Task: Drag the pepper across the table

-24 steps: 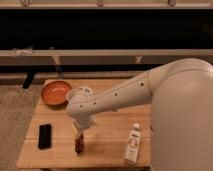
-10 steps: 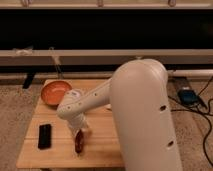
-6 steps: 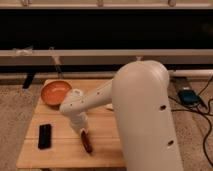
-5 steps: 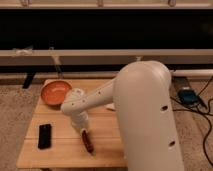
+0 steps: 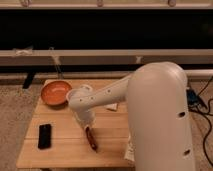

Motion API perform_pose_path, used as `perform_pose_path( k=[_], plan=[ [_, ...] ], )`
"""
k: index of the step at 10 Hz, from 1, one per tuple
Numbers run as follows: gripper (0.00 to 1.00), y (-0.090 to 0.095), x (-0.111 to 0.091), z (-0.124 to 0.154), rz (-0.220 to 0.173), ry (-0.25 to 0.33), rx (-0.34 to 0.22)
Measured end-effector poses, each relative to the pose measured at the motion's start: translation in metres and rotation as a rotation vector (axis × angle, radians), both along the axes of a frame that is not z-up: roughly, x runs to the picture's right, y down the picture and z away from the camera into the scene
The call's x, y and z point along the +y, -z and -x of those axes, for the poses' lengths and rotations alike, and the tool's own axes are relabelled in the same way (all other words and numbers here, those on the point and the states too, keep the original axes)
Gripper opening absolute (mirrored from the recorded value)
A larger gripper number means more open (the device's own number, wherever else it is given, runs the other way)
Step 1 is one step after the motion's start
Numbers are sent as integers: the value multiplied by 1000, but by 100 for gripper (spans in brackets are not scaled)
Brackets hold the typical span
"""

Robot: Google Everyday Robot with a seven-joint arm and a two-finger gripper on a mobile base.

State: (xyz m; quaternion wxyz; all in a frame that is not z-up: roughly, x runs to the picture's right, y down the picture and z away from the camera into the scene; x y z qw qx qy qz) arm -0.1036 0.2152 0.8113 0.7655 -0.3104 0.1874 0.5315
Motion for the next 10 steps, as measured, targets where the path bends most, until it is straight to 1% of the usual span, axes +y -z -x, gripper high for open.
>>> perform_pose_path(
  k=[3, 6, 10],
  plan=[
    [0, -10, -15, -16, -28, -52, 1],
    [0, -29, -39, -37, -62, -103, 16],
    [0, -43, -59, -32, -106, -103, -8]
  ],
)
